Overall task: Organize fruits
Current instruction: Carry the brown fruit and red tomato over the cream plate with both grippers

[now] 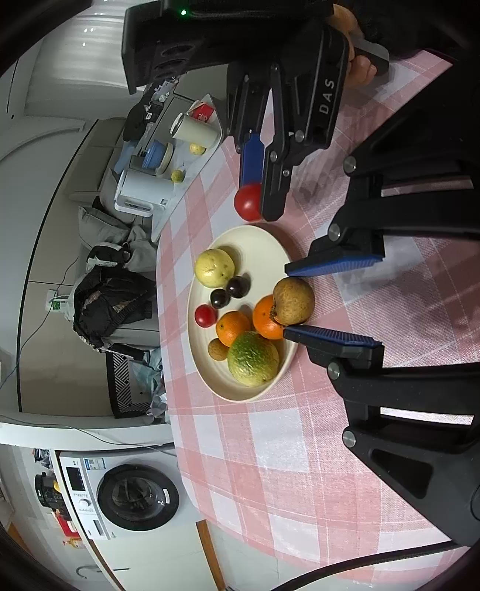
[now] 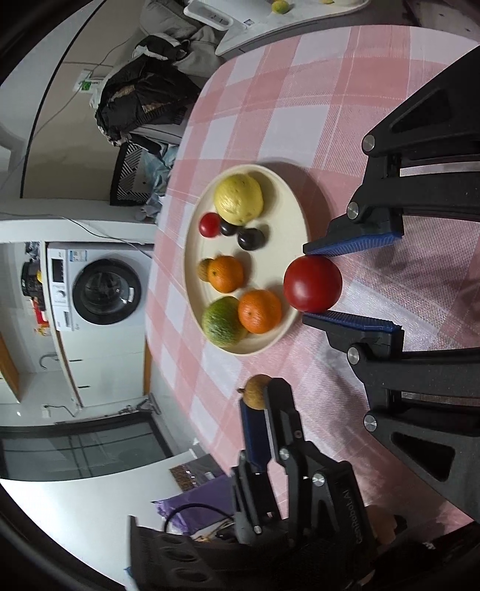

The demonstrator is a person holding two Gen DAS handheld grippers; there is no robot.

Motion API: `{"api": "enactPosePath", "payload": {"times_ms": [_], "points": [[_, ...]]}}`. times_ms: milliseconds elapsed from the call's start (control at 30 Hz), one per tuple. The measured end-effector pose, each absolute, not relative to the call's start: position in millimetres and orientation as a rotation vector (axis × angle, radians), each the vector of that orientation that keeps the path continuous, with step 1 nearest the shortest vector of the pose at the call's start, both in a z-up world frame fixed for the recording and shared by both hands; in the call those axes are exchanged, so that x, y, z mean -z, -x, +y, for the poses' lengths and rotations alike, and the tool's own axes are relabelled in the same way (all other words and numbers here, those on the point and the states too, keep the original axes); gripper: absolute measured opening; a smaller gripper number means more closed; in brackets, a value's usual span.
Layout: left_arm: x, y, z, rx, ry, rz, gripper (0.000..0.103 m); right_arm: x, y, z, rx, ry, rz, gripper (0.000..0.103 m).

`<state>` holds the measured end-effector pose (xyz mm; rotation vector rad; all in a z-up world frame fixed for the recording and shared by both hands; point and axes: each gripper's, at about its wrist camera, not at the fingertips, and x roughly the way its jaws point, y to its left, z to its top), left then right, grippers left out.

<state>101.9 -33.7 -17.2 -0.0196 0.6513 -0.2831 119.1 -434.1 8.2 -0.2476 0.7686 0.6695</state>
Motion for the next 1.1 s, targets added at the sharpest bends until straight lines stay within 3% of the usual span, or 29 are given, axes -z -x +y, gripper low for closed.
{"api": "enactPosePath", "payload": {"times_ms": [1100], "points": [[29, -175, -71, 0.271, -0.022, 0.669, 0.024, -14, -173, -452, -0.564, 0.127, 0.764, 0.031]]}}
